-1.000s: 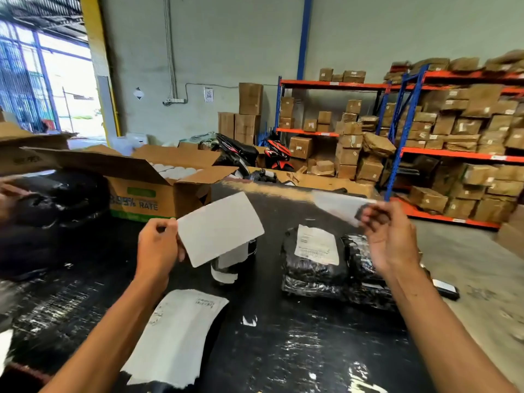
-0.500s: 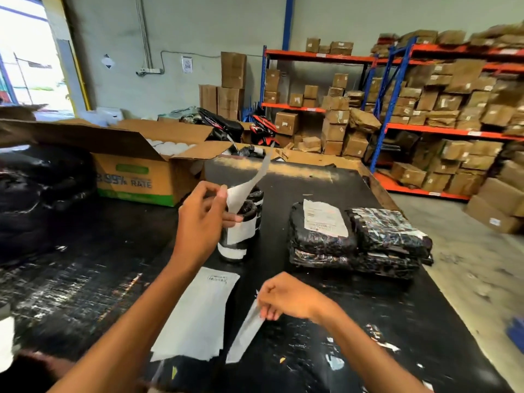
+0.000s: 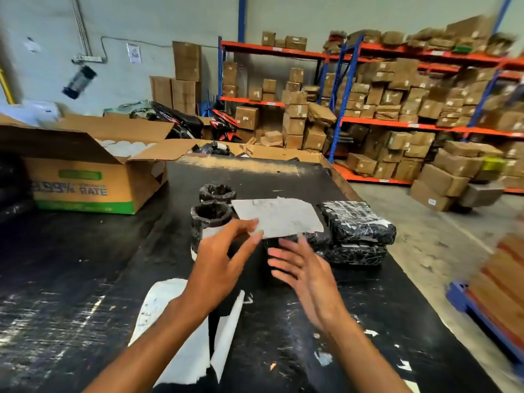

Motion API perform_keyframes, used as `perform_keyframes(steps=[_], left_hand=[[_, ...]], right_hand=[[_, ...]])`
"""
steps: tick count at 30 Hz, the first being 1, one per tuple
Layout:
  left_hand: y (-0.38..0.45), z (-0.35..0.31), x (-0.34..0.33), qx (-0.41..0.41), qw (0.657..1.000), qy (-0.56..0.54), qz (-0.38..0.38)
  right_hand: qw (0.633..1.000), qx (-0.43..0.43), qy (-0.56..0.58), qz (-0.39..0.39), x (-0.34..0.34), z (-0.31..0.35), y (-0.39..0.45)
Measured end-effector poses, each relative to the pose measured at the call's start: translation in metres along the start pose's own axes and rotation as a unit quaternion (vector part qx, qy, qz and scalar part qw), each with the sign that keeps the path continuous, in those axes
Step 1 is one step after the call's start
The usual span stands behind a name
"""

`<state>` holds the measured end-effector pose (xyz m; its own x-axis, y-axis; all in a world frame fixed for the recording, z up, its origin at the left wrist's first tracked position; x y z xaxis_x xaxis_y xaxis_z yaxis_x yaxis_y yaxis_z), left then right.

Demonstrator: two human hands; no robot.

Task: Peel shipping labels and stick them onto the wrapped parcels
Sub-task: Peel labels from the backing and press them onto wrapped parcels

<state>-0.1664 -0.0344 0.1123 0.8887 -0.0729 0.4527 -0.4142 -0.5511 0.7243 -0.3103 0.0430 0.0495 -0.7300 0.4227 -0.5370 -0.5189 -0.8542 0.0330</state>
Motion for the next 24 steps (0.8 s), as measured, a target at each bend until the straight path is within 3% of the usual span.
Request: perform_keyframes(steps=[4, 8, 12, 15, 19, 24], left_hand=[[0.003, -0.015, -0.026, -0.061, 0.997, -0.013, 0.037], [0.017, -0.018, -0.046, -0.046, 0.993, -0.051, 0.099], [0.042, 0.007, -0.052, 0.124, 0.978, -0.143, 0.09], [0.066, 0.021, -0.067, 0.252, 0.934, -0.214, 0.132], [0.093, 0.023, -0.089, 0.272, 0.937, -0.176, 0.134], [0.107, 0.05, -0.123, 0.325, 0.934, -0.101, 0.111]], right_hand=[[0.992, 0.076, 0.06, -0.084, 0.01, 0.042, 0.011], [0.984, 0.126, 0.059, -0.11, 0.013, 0.08, 0.026], [0.988, 0.113, 0.053, -0.092, 0.025, 0.118, 0.056], [0.996, 0.05, -0.069, -0.036, 0.024, 0.119, 0.078], [0.977, -0.008, -0.213, -0.018, 0.037, 0.105, 0.111], [0.95, -0.063, -0.305, -0.021, 0.054, 0.098, 0.145]])
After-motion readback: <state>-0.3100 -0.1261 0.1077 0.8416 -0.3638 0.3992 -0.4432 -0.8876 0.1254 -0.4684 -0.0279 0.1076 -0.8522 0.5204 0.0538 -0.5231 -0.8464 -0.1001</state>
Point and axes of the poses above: each hand's wrist, its own y-axis towards the middle knuckle, its own x-axis out of the back of the hand, z = x × y, the point moved 7 cm from there along y, towards the middle knuckle, and after that the axes turned 13 degrees about y, right-handed, at the moved point
